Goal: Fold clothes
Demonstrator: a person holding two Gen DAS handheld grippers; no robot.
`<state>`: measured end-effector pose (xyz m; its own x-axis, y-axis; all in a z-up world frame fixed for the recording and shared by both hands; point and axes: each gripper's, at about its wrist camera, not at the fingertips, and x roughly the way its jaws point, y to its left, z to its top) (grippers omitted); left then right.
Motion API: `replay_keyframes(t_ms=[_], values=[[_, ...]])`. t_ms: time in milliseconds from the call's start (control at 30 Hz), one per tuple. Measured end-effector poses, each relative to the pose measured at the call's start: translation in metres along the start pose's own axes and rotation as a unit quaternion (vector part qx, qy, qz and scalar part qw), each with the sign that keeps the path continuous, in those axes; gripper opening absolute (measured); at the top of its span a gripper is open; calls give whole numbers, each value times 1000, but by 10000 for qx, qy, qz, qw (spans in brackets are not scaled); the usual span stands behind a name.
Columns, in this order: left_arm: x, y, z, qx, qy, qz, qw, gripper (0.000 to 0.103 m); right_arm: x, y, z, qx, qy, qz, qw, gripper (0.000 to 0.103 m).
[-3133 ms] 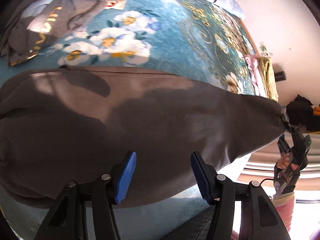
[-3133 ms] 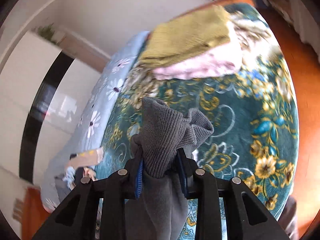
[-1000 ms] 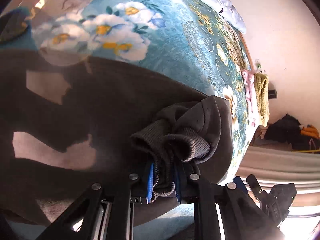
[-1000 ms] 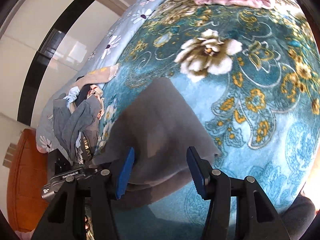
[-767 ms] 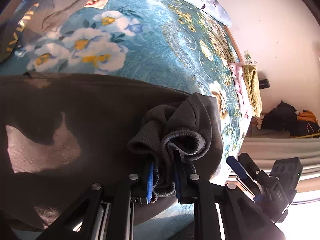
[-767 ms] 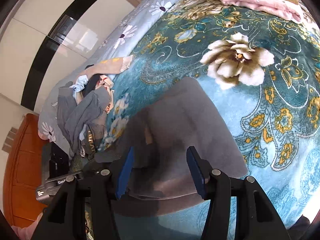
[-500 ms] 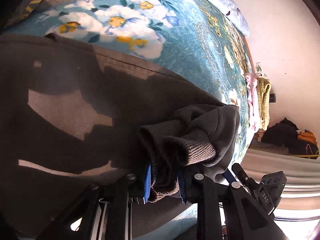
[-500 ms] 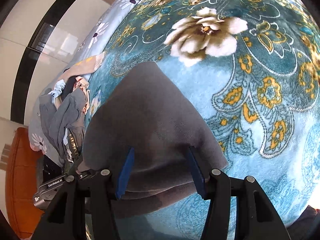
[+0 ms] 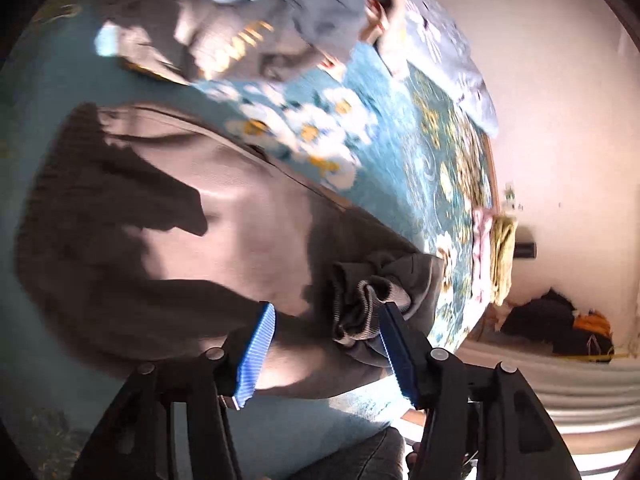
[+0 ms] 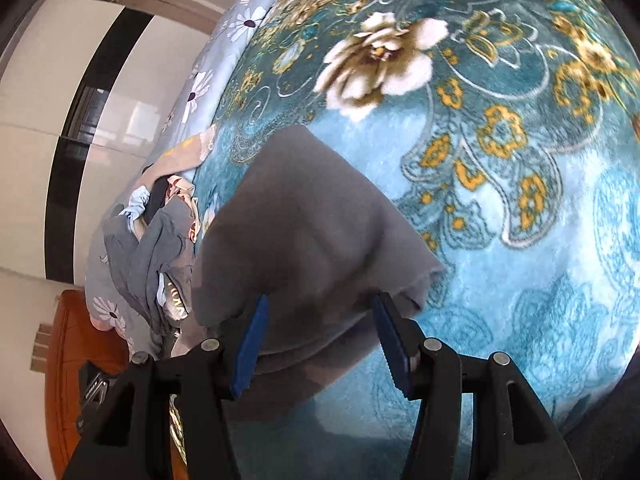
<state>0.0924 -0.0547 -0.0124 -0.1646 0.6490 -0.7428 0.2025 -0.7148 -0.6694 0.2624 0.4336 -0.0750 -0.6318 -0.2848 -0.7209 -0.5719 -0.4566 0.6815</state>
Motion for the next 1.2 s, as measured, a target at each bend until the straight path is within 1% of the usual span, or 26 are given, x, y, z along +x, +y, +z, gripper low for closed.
replay_keyframes(t_ms=[67,100,167,233,267,333,367,533,667,800,833,867,900,933,967,1033,1100,1133,1167,1200], values=[[-24,27,3,-354,-328,177,9987,64,-1,-12,-3,298,18,68,9995,56],[-32,45,1,-505,-387,273,9976,64,-2,-15,-3,391,11,90,9992,56],[-47,81,-5,-808,-480,462,9945,65,-7,-14,-3,370,-41,123,9992,56],[-40,101,-13,-1102,-409,447,9921,66,-10,-8,-4,232,-69,136,9996,56],[-27,101,-21,-1273,-407,364,9904,66,-10,-5,-5,178,-54,140,9997,56],[-11,104,-20,-1439,-476,-13,9884,68,-10,-3,-7,119,-25,136,9998,56],[-4,104,-17,-1452,-522,-32,9880,70,-10,-3,-8,111,-19,130,9999,56],[29,101,-3,-1505,-761,-26,9857,71,-10,-4,-8,130,-10,96,9999,56],[37,98,6,-1290,-940,163,9870,71,-10,-5,-9,144,-3,68,9999,56],[40,94,12,-1337,-1108,331,9843,69,-10,-6,-10,159,4,41,9999,56],[41,91,14,-1306,-1141,410,9840,65,-10,-6,-10,163,6,34,9999,56],[41,88,16,-1276,-1174,490,9836,58,-10,-6,-10,167,7,27,9999,56],[39,84,19,-1226,-1190,548,9838,54,-10,-6,-10,173,9,30,9998,56],[37,80,21,-1173,-1204,602,9839,46,-10,-7,-10,180,10,39,9998,56],[33,75,24,-1087,-1227,645,9844,42,-10,-7,-10,188,11,49,9998,56],[21,60,30,-844,-1354,683,9848,37,-11,-8,-11,203,14,67,9998,56],[3,41,35,-523,-1556,693,9840,35,-11,-9,-11,218,17,85,9997,56],[-7,29,38,-279,-1697,799,9819,35,-11,-9,-11,226,18,95,9997,56],[-17,15,40,31,-1856,953,9780,35,-11,-9,-11,233,19,104,9997,56],[-25,0,41,377,-1998,1148,9724,35,-11,-10,-11,241,20,113,9996,56]])
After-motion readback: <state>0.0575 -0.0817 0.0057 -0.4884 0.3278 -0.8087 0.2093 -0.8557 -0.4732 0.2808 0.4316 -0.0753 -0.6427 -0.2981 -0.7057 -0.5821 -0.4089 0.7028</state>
